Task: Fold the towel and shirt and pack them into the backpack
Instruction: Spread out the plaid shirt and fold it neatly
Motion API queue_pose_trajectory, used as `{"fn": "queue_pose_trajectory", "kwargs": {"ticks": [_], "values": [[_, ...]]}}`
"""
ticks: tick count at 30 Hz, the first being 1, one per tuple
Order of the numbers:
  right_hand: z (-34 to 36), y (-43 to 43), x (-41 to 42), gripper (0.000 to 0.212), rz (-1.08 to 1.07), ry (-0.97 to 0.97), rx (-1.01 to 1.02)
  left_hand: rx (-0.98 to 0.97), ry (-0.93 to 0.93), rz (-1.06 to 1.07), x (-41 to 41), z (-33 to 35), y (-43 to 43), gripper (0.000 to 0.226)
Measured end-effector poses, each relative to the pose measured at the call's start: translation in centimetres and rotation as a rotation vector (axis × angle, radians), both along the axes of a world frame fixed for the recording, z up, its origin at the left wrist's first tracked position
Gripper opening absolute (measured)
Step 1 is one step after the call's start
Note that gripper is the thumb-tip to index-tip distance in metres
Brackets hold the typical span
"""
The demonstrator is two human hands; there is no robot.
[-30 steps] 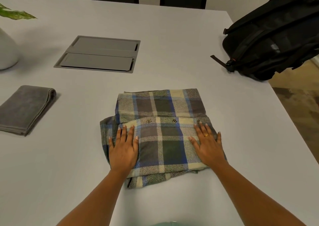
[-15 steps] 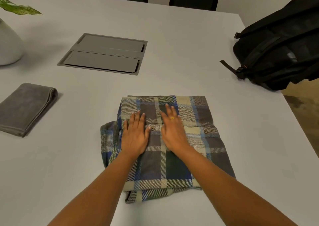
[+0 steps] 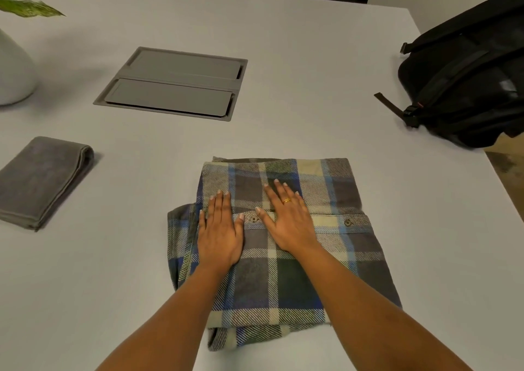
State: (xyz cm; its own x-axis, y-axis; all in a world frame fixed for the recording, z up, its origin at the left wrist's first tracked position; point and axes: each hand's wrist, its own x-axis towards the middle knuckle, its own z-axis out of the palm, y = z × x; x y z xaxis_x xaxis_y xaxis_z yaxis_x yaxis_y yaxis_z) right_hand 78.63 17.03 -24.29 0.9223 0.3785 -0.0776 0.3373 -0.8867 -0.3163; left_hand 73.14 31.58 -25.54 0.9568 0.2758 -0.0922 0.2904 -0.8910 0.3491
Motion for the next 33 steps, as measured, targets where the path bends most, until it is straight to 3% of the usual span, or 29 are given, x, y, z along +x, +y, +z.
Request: {"fn": "queue_pose_trajectory", "kwargs": {"ticks": [6,11,21,25,29,33], "values": [[-0.5,-3.6,1.2,0.069,-0.141,0.005,-0.065,0.005,0.005,0.005,0.2,-0.1,0.0,0.072],[-0.9,-7.9,2.4,0.085,-0.231,0.021,-0.092,-0.007,-0.006,0.002,0.0,0.0,0.1,0.072],[0.0,-7.6,2.5,0.066,-0.395,0.014,-0.206,0.026,0.007,0.004,0.1,0.1,-0.1,0.073],[1.3,-3.1,1.7,0.056,-0.250,-0.037,-0.039,0.085,-0.049,-0.013,0.5,1.0,-0.2,0.083],[2.0,2.5,1.5,0.050,-0.034,0.013,0.170,0.079,-0.069,-0.076,3.3,1.4,1.1,0.079],[1.4,5.4,2.0,0.049,0.072,0.029,0.128,0.142,0.074,-0.068,4.6,0.4,3.0,0.079]]}}
